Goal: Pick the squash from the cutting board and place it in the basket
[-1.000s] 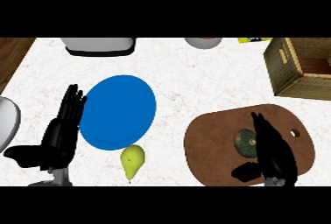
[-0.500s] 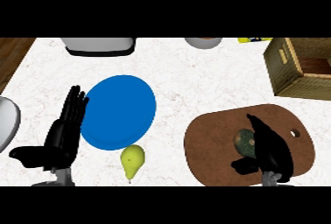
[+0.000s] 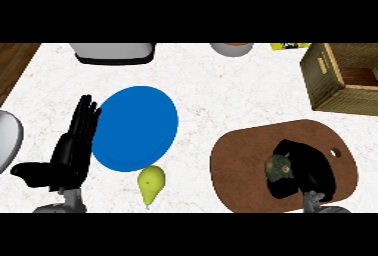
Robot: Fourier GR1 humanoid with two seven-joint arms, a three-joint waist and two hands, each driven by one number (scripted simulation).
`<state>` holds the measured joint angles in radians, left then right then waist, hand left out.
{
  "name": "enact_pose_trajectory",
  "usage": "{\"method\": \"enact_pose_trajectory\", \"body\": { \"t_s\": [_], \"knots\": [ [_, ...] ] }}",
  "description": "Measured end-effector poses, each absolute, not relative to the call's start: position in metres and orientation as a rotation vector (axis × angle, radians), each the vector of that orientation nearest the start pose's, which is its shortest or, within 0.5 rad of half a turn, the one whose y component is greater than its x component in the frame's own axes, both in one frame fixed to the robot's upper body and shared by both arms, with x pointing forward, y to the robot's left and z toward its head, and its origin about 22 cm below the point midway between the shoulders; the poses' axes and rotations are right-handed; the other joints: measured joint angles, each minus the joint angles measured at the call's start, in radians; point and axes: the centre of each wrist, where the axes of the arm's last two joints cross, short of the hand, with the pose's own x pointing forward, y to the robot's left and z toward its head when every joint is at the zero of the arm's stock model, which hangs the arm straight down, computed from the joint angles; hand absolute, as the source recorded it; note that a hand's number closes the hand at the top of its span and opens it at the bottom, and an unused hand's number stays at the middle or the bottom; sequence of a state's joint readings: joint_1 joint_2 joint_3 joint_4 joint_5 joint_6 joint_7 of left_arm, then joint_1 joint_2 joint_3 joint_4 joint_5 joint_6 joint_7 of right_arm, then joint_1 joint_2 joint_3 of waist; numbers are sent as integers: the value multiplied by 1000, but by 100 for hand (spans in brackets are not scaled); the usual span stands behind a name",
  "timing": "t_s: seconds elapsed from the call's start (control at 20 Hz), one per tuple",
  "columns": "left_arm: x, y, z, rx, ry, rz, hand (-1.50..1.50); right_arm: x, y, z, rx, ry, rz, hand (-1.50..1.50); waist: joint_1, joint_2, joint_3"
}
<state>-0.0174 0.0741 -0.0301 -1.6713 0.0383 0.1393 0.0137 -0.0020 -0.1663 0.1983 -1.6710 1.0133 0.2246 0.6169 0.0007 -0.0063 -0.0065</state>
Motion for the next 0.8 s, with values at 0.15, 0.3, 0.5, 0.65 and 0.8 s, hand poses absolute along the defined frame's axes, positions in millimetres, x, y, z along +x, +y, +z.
{"method": "enact_pose_trajectory", "body": {
  "t_s": [0.15, 0.3, 0.5, 0.65, 0.8],
  "knots": [
    [240, 238, 32, 96, -1673, 60, 0, 236, -210, 23, -953, -898, 907, 150, 0, -1, -2],
    [244, 232, 31, 89, -1674, 55, 0, 252, -203, 24, -940, -925, 987, 150, 2, -1, -2],
    [243, 229, 30, 82, -1683, 38, 0, 282, -210, 26, -868, -972, 1151, 150, 17, 2, -4],
    [245, 230, 33, 82, -1683, 38, 0, 299, -211, 23, -829, -1034, 1217, 150, 13, -3, -7],
    [246, 231, 35, 85, -1682, 45, 0, 310, -207, 26, -853, -1104, 1230, 150, 9, -6, -9]
  ]
}}
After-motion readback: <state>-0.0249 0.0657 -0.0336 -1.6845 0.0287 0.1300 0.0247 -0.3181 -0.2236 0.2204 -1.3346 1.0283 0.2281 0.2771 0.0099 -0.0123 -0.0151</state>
